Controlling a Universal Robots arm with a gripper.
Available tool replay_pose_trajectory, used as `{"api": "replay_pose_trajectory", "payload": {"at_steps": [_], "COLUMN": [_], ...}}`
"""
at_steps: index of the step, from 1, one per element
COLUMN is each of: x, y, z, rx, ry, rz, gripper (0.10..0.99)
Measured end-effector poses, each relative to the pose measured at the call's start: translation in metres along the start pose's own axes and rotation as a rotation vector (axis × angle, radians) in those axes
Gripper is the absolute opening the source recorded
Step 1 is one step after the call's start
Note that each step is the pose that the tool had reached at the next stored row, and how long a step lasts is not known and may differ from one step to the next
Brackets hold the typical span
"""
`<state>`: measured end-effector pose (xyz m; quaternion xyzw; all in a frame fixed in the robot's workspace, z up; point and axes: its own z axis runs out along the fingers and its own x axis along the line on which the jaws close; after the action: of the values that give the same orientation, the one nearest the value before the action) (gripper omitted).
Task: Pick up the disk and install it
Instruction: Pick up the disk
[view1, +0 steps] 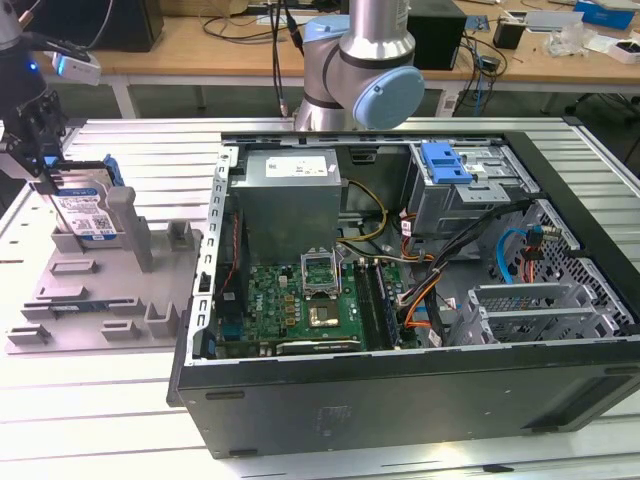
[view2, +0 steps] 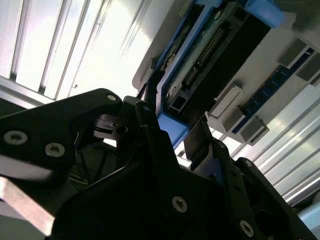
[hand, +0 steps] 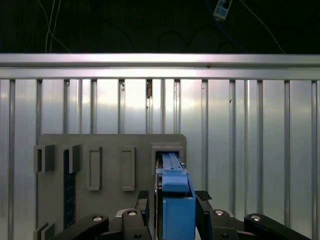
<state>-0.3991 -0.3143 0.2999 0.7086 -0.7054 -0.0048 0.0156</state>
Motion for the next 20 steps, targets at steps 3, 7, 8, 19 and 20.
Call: {"api": "replay_pose_trajectory", "payload": {"at_steps": [3,7,8,19,20], "x": [-0.0013,-0.0022,-0.0023,-0.0023,-0.0023], "y": [0.0000,0.0000,0.0000,0.0002,0.0002], "z": [-0.0001,-0.0001,0.0000,0.0002,0.0003], "rx": [0.000,0.000,0.000,0.000,0.000], "ry": [0.0001,0.0001,0.0001,0.0001,0.0001], "rz": [0.000,0.000,0.000,0.000,0.000], "gripper": [0.482,0.482,0.482,0.482,0.482]}}
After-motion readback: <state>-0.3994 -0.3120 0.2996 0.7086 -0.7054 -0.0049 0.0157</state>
